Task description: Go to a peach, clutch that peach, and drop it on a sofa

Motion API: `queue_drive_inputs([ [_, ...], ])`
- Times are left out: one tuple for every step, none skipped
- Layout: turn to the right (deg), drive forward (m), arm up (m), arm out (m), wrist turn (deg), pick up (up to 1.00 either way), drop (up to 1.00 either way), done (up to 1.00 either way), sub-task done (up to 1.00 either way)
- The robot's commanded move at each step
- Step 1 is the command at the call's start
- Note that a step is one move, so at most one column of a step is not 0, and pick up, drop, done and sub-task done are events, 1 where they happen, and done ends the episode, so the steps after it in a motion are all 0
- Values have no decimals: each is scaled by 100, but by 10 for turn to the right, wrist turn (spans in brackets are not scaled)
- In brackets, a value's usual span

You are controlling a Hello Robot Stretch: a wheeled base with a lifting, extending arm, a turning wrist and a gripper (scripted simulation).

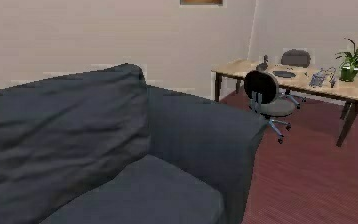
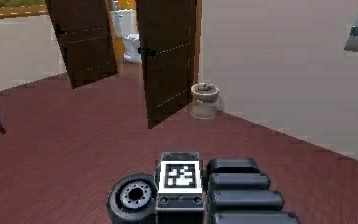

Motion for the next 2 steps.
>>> queue_drive_inputs([
  [270, 0, 0, 0, 0, 0, 0, 0, 0],
  [0, 15, 0, 0, 0, 0, 0, 0, 0],
])
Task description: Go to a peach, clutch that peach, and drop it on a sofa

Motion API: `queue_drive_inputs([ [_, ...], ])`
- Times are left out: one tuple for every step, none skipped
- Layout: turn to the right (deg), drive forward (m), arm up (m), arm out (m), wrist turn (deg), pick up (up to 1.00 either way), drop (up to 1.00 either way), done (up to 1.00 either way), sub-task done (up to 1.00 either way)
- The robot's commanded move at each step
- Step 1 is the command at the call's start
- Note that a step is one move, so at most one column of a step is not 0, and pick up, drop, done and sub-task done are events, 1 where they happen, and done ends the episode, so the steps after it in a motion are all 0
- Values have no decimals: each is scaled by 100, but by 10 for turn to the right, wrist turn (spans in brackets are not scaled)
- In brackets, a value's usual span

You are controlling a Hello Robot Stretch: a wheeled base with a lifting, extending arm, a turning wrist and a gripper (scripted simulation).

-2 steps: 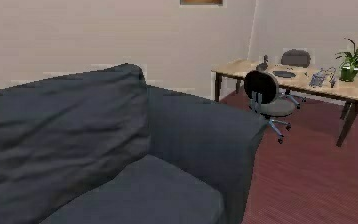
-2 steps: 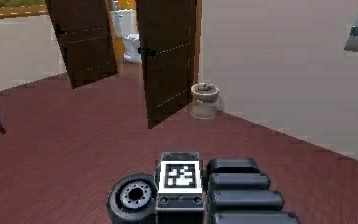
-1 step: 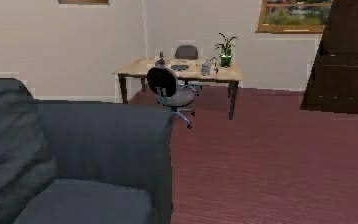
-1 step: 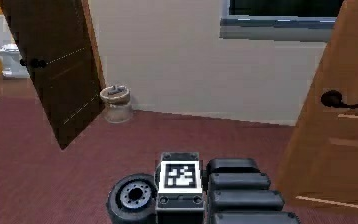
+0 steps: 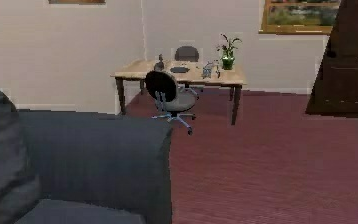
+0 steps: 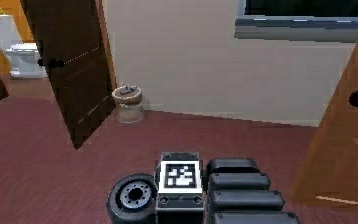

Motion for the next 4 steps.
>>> queue_drive_inputs([
  [-450, 0, 0, 0, 0, 0, 0, 0, 0],
  [-450, 0, 0, 0, 0, 0, 0, 0, 0],
  [-450, 0, 0, 0, 0, 0, 0, 0, 0],
  [-360, 0, 0, 0, 0, 0, 0, 0, 0],
])
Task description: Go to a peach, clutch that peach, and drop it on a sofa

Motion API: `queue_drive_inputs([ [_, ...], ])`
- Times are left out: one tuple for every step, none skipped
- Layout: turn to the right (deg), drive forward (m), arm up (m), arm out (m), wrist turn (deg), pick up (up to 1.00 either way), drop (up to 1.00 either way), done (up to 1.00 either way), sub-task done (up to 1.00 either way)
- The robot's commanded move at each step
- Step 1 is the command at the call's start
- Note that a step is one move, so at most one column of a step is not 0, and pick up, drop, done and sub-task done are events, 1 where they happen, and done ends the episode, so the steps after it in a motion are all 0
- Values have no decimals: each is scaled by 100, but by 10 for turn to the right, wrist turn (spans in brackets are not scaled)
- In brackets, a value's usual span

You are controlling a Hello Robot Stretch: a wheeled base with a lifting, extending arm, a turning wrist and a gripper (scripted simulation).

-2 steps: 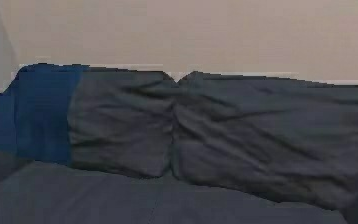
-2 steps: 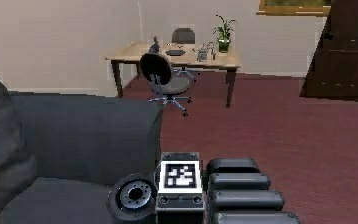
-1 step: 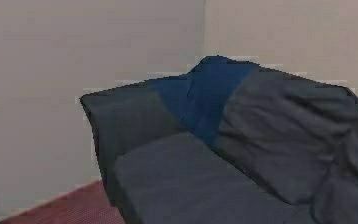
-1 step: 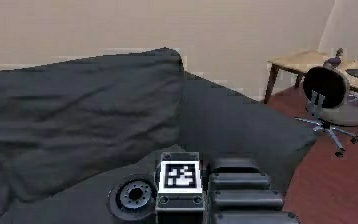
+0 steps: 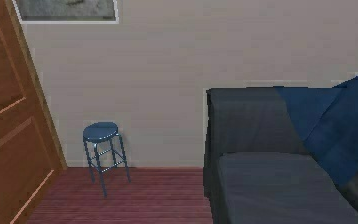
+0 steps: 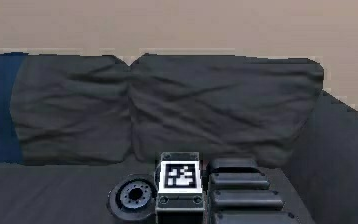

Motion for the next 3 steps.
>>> queue_drive_inputs([
  [-30, 0, 0, 0, 0, 0, 0, 0, 0],
  [0, 0, 0, 48, 0, 0, 0, 0, 0],
  [0, 0, 0, 0, 450, 0, 0, 0, 0],
])
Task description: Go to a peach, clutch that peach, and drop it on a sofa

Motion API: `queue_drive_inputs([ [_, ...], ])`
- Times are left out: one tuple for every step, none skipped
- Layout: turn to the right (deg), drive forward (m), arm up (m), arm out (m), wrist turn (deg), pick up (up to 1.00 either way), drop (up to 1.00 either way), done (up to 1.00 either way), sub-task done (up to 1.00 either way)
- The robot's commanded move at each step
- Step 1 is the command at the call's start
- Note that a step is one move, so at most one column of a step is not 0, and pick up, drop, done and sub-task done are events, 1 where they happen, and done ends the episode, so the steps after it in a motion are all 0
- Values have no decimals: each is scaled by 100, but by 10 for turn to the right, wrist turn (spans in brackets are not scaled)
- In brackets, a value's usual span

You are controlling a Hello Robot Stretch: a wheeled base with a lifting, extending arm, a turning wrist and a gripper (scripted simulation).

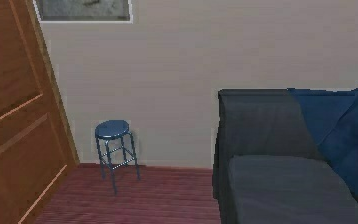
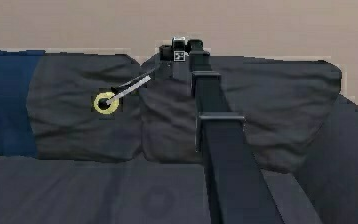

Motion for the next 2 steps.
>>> queue_drive_inputs([
  [0, 0, 0, 0, 360, 0, 0, 0, 0],
  [0, 0, -24, 0, 0, 0, 0, 0, 0],
])
